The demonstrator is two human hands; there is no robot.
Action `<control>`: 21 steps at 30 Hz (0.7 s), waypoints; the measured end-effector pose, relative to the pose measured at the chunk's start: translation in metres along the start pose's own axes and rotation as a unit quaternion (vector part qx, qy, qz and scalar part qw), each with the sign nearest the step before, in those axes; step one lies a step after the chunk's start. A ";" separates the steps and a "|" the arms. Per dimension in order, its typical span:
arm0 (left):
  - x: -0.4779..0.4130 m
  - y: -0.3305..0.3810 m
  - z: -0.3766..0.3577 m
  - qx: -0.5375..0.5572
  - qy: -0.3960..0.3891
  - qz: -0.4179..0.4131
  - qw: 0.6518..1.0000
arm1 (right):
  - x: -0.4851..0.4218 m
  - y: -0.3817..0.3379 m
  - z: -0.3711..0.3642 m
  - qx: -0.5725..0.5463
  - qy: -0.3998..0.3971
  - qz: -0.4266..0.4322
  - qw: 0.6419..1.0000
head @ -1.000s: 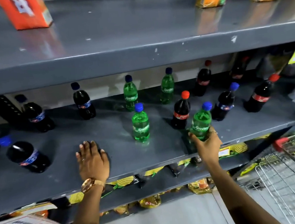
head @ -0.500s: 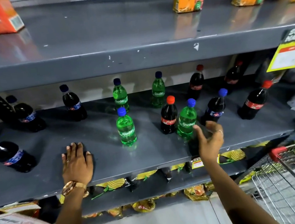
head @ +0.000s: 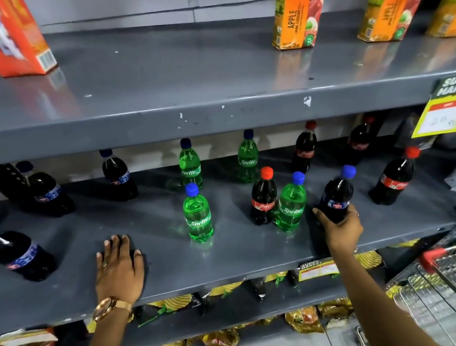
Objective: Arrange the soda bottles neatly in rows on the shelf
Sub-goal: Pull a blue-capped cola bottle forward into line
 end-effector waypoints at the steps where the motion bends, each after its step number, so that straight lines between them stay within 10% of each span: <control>1: 0.000 0.000 0.000 0.001 0.001 -0.001 1.000 | 0.010 0.000 0.003 -0.011 0.000 0.000 1.000; 21: -0.008 -0.051 0.017 0.032 -0.039 -0.158 0.986 | 0.261 -0.072 -0.136 -0.051 -0.298 0.091 0.949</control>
Point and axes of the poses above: each hand's wrist, its own x-axis away from the middle knuckle, its own z-axis out of the back of the hand, y = z × x, the point moved 3 cm from there along -x, towards the middle knuckle
